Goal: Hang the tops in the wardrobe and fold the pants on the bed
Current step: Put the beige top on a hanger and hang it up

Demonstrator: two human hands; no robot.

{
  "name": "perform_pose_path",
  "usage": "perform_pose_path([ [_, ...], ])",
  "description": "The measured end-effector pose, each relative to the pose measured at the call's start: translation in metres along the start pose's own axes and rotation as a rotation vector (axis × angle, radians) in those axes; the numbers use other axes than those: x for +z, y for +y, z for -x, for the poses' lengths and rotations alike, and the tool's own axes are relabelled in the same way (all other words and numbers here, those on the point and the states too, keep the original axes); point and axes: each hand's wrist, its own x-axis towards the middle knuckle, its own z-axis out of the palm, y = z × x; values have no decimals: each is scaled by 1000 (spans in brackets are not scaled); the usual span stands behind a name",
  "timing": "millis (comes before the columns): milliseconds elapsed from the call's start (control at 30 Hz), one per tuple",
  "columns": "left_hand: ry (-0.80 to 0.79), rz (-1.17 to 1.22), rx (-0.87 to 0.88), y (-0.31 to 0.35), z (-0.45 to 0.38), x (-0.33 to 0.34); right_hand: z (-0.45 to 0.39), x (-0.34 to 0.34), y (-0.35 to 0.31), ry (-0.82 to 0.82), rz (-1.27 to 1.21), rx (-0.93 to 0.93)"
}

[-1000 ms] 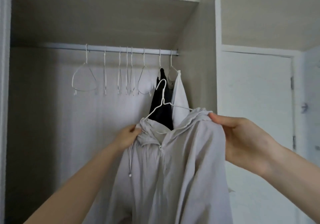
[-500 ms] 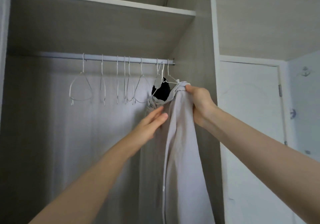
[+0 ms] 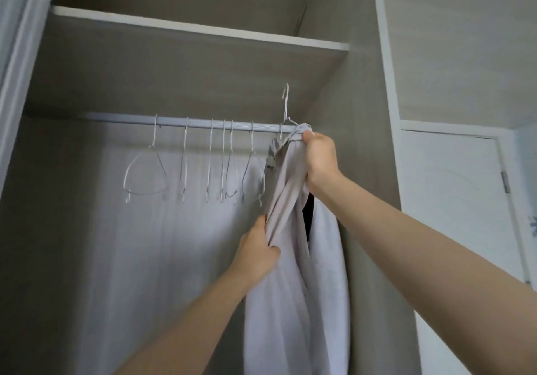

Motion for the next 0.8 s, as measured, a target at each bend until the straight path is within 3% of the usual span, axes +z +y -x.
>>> perform_pose_path([
  [367, -69, -119, 32, -71, -30, 2, -65, 52, 64, -54, 178, -64],
  [567, -150, -151, -57, -99, -18, -8, -62, 57, 94, -134, 275, -38],
  [800, -146, -93, -63, -108, 11, -18, -25, 34, 90, -280, 504, -221],
])
